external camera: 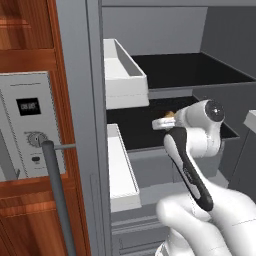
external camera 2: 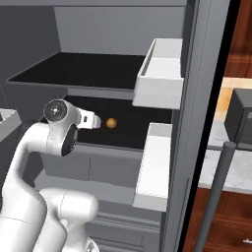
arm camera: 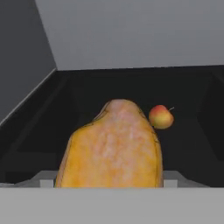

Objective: Open the fridge, remove the apple, carrot, and chicken drumstick, and place them on any counter.

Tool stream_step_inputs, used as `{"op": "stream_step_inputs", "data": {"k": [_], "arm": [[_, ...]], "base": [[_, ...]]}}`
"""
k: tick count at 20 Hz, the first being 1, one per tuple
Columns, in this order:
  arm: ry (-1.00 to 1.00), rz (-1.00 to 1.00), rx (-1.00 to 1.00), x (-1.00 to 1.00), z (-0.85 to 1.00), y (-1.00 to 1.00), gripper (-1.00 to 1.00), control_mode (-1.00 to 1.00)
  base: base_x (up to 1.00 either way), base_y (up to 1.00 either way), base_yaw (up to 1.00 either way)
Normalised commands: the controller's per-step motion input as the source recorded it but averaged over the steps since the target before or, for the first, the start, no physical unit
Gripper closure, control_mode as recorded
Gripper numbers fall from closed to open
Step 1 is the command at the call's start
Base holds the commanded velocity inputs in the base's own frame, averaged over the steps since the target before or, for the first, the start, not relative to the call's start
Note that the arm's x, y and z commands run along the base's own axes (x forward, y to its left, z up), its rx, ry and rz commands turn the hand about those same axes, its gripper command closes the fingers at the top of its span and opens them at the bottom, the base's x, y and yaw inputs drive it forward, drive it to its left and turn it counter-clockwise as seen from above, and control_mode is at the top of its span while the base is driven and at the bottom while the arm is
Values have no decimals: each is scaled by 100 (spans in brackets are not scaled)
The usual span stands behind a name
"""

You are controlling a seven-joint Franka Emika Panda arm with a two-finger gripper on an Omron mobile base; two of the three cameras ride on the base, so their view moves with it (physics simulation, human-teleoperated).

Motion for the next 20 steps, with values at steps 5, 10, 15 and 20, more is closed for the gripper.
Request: {"op": "stream_step_inputs", "data": {"k": [5,10,15,20], "arm": [[45,-7,4,-84,19,-1,100,-100],[60,-6,0,-47,-9,0,100,-100],[6,-1,0,-12,-3,0,100,100],[0,0,0,0,0,0,100,100]], "base": [[0,0,0],[0,0,0],[-80,0,-6],[-100,-1,-6]]}}
